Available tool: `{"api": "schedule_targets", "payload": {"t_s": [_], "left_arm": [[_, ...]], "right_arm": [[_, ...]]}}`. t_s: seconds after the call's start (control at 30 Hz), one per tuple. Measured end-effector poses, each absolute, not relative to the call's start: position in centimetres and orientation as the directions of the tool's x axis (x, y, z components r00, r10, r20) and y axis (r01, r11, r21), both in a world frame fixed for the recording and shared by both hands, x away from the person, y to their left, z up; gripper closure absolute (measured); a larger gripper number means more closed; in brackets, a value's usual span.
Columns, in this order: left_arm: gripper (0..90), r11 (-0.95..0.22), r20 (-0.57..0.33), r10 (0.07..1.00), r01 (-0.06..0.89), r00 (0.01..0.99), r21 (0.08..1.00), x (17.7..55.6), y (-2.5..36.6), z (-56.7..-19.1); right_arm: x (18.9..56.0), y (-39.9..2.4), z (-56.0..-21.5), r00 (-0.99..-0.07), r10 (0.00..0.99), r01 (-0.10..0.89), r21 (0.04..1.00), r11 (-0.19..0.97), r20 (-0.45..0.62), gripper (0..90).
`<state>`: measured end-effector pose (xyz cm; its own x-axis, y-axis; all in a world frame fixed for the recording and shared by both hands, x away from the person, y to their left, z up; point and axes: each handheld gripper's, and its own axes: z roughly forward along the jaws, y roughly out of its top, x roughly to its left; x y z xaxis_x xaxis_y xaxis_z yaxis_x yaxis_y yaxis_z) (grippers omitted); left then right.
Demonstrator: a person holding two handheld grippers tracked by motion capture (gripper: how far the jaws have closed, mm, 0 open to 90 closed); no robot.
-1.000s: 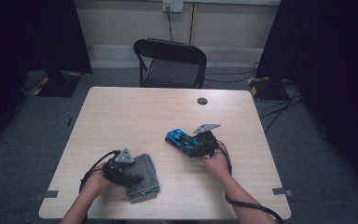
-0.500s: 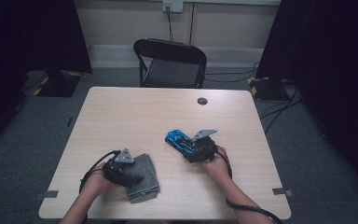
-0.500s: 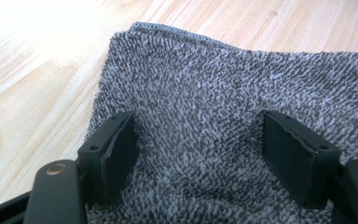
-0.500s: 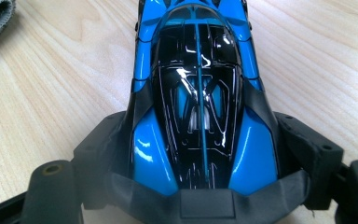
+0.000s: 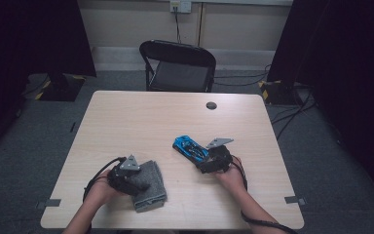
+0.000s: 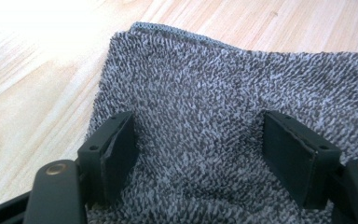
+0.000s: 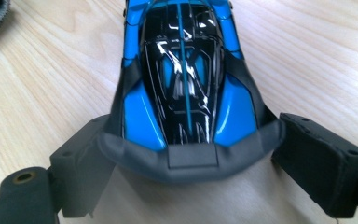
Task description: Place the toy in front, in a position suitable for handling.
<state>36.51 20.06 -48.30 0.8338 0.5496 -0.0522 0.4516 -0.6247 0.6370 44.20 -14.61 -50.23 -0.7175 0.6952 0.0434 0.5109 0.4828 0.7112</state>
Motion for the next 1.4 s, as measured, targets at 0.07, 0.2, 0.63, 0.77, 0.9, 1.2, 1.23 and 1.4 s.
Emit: {"api": "schedule_targets", "payload": {"t_s": [0.07, 0.2, 0.63, 0.77, 0.9, 1.2, 1.23, 1.4], "left_arm": [[25.9, -0.625, -0.050, 0.553, 0.453, 0.832, 0.636, 36.5, 20.0, -48.2], [27.6, -0.609, -0.062, 0.582, 0.485, 0.811, 0.627, 36.5, 19.8, -48.0], [27.8, -0.520, -0.061, 0.707, 0.576, 0.705, 0.630, 35.3, 19.7, -46.1], [25.5, -0.522, -0.065, 0.709, 0.585, 0.703, 0.621, 34.7, 19.0, -46.2], [21.8, -0.457, -0.092, 0.760, 0.630, 0.643, 0.627, 33.5, 19.1, -45.4], [25.3, -0.383, -0.144, 0.835, 0.748, 0.532, 0.541, 32.1, 20.4, -47.3], [25.0, -0.387, -0.137, 0.836, 0.747, 0.531, 0.540, 32.2, 20.5, -47.4], [23.4, -0.344, -0.174, 0.848, 0.770, 0.501, 0.537, 34.0, 21.0, -47.4]], "right_arm": [[44.1, -14.5, -50.4, -0.714, 0.699, 0.503, 0.719, 0.479, 0.034, 13.3], [43.9, -14.3, -50.4, -0.707, 0.707, 0.495, 0.723, 0.482, 0.013, 15.4], [43.5, -14.9, -50.5, -0.721, 0.693, 0.476, 0.732, 0.487, 0.008, 19.4], [43.5, -15.1, -50.5, -0.727, 0.686, 0.472, 0.733, 0.490, 0.010, 20.0], [43.5, -15.3, -50.4, -0.731, 0.682, 0.470, 0.733, 0.492, 0.011, 20.0], [43.4, -15.2, -50.4, -0.730, 0.683, 0.469, 0.734, 0.490, 0.011, 20.8], [43.5, -15.2, -50.4, -0.731, 0.682, 0.469, 0.734, 0.491, 0.010, 20.8], [43.5, -15.2, -50.4, -0.733, 0.680, 0.468, 0.734, 0.493, 0.010, 20.8]]}}
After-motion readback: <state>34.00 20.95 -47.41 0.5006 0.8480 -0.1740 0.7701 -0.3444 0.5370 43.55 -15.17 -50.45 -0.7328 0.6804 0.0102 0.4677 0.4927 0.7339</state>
